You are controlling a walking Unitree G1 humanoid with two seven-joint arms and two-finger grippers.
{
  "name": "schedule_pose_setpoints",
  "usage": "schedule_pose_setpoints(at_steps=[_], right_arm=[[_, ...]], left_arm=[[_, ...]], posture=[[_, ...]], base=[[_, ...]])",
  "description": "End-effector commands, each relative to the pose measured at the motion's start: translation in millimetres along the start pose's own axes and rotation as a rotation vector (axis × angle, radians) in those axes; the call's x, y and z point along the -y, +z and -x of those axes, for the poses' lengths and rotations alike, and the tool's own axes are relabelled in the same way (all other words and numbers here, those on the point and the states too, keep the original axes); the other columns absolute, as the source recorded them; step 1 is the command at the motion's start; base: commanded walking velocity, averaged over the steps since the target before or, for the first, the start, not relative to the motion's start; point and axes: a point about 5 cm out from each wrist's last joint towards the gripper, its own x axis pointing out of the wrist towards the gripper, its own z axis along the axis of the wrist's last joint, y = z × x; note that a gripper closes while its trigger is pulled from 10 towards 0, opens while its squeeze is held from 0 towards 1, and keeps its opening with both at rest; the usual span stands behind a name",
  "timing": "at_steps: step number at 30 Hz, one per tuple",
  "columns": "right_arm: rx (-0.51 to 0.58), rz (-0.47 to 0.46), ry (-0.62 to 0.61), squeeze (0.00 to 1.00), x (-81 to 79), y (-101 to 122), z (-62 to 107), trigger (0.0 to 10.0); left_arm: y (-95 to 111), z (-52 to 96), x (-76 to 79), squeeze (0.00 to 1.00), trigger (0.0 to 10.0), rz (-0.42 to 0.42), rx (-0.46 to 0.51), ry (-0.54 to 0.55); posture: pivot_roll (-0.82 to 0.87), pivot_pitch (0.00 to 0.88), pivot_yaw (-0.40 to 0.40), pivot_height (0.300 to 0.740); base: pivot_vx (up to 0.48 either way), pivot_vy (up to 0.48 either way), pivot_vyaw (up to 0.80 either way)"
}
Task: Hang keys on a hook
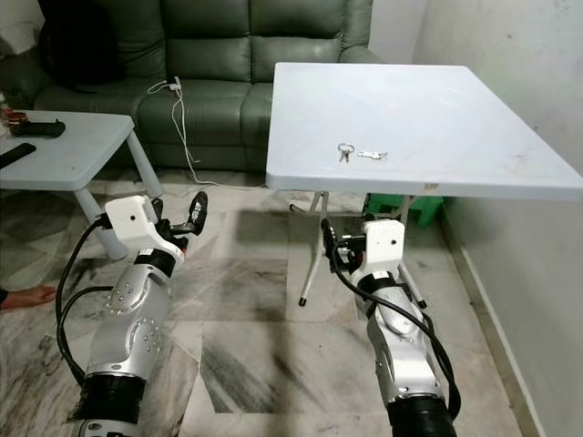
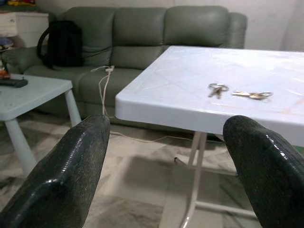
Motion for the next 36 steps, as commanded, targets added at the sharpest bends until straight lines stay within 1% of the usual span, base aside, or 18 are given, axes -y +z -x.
schedule_pose_setpoints(at_steps=[1,36], right_arm=[[0.014,0.002,0.001,0.0,1.8,3.8,-1.6,10.0],[0.007,0.001,0.005,0.0,1.7,3.0,-0.2,10.0]], left_arm=[[4.7,-2.4,4.4,0.0,10.0,0.001,0.018,-0.021],[4.2,-0.5,1.4,0.0,10.0,0.006,0.016,-0.001]], posture=[[-0.01,0.0,-0.045,0.74],[-0.01,0.0,-0.058,0.74]], base=[[0.42,0.0,0.0],[0.424,0.0,0.0]])
